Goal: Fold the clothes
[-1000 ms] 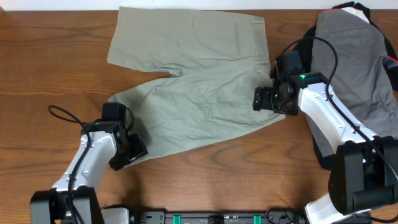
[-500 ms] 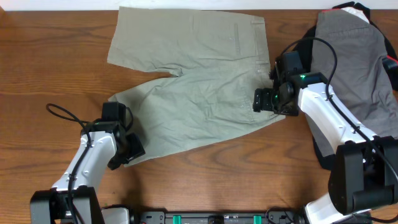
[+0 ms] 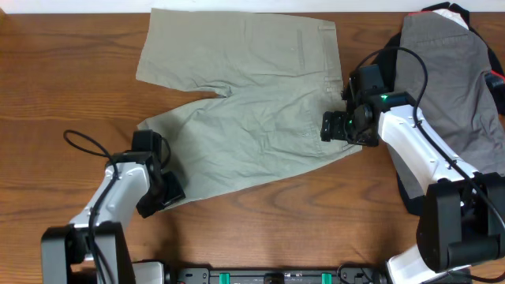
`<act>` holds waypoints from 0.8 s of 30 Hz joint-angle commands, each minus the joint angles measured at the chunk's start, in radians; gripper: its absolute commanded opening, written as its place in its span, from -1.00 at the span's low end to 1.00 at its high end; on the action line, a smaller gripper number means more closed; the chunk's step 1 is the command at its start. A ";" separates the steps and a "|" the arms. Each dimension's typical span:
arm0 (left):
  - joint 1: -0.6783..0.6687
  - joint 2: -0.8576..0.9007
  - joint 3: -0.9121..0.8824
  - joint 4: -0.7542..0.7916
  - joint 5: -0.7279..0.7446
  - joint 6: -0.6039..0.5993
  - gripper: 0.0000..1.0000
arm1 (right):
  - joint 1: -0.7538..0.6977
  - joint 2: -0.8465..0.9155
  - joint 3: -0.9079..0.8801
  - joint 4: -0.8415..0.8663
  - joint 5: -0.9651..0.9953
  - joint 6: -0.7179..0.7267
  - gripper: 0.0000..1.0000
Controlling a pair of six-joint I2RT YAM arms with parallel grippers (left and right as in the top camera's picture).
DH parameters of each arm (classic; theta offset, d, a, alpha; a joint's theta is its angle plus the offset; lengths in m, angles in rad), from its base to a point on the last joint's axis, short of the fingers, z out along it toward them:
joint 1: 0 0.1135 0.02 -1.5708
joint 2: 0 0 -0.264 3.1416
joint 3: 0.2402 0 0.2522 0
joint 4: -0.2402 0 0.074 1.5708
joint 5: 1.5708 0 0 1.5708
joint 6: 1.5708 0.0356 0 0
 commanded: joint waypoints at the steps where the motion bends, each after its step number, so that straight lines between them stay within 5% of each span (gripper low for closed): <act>1: 0.003 0.031 -0.004 0.006 0.021 0.001 0.02 | -0.010 -0.006 -0.005 0.002 0.010 -0.012 0.77; 3: 0.003 0.043 -0.004 0.010 0.026 -0.006 -0.31 | -0.011 -0.006 -0.005 0.001 0.010 -0.012 0.77; 9: 0.003 0.043 -0.004 0.015 0.026 -0.006 -0.88 | -0.016 -0.006 -0.005 -0.005 0.011 -0.012 0.75; 24: 0.006 0.040 -0.004 0.070 0.025 -0.032 -0.89 | -0.022 0.082 -0.006 -0.010 0.034 -0.011 0.63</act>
